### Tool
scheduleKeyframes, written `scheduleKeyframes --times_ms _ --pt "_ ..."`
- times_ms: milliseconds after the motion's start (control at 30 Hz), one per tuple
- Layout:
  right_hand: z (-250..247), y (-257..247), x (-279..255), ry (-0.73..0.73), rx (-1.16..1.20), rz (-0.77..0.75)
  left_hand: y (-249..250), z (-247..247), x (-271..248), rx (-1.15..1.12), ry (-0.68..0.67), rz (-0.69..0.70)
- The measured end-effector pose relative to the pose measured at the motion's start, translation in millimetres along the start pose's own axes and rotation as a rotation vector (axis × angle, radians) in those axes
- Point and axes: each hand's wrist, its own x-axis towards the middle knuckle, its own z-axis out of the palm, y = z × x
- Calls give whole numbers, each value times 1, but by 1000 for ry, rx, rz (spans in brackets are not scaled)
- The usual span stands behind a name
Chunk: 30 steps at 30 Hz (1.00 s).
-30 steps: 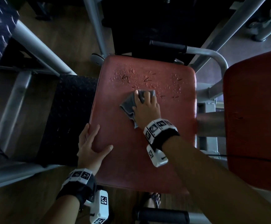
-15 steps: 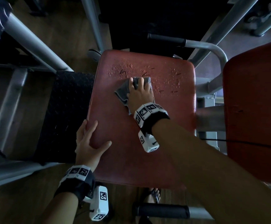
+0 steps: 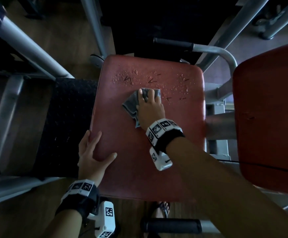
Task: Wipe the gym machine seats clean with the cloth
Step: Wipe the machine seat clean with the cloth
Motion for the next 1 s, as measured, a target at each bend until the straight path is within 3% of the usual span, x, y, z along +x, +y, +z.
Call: scheduleKeyframes --times_ms 67,233,500,800,1000 --pt "2 23 -10 -2 11 -25 1 1 0 -14 -4 -10" --pt "6 74 -35 30 37 109 4 1 -2 2 -16 -14" --pt "7 72 -11 32 35 148 6 1 -3 16 -9 -20" --pt "-1 62 18 31 -6 79 12 1 -3 49 -22 -26" --pt "2 82 -23 -13 -39 -106 14 2 -3 68 -4 -39"
